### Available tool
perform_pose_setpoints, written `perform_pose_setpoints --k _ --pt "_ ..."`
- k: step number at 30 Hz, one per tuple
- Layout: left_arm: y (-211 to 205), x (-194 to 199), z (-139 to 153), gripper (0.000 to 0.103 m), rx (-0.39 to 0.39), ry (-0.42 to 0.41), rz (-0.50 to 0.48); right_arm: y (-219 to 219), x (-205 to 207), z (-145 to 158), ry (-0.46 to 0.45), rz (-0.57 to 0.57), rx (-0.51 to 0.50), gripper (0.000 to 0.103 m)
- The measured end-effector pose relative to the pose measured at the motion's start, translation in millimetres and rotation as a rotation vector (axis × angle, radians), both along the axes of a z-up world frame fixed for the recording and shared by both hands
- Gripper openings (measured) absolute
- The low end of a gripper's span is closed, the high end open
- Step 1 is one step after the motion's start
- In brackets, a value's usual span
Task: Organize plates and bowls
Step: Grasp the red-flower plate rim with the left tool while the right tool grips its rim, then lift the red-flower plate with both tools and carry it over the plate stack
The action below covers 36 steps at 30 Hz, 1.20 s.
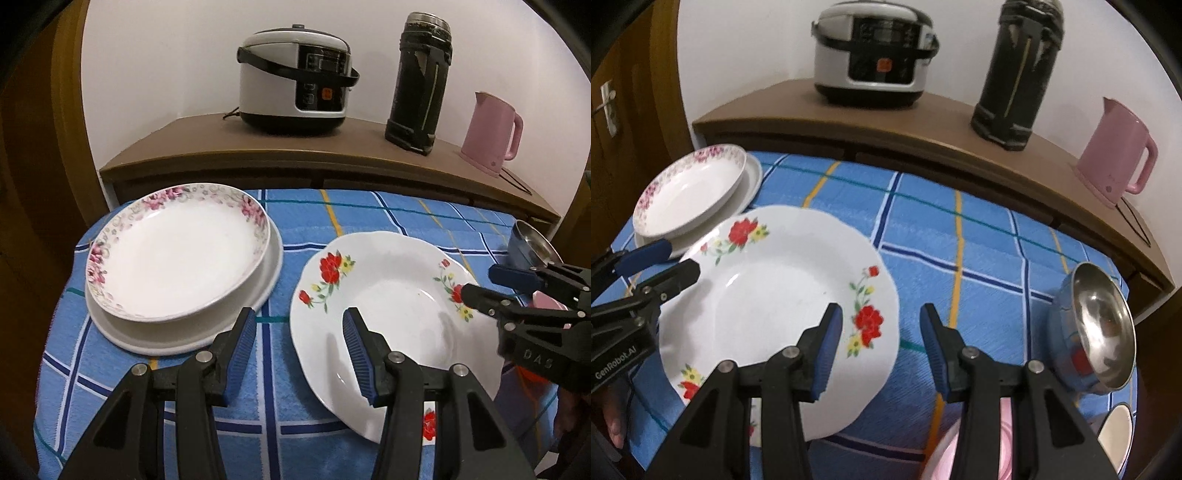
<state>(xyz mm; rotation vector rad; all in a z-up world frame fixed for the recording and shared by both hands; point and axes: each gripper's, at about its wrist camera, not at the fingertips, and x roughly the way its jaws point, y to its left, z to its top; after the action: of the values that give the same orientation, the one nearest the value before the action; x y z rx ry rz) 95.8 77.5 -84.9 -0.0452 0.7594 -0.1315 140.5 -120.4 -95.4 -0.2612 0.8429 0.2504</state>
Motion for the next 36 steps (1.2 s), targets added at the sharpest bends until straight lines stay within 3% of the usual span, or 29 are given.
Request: perform_pose_setpoints --k 16,19,21,29,36 --pt "-2 7 -12 0.052 -0.032 0.053 -0.043 10 1 -18 0.054 0.014 -0.036 0.047" --pt "-4 7 -13 0.052 -0.03 0.057 -0.054 12 0 -18 0.043 0.012 -0.043 0.045" --pt "-8 8 -14 0.04 -0.025 0.061 -0.068 12 0 -18 0.036 0.01 -0.033 0.04" --pt "-5 8 -13 0.04 0.003 0.049 -0.027 7 0 -15 0.018 0.011 0.056 0.029" --pt "1 3 -9 0.04 0.013 0.008 0.016 12 -6 -13 -0.024 0.031 0.063 0.028"
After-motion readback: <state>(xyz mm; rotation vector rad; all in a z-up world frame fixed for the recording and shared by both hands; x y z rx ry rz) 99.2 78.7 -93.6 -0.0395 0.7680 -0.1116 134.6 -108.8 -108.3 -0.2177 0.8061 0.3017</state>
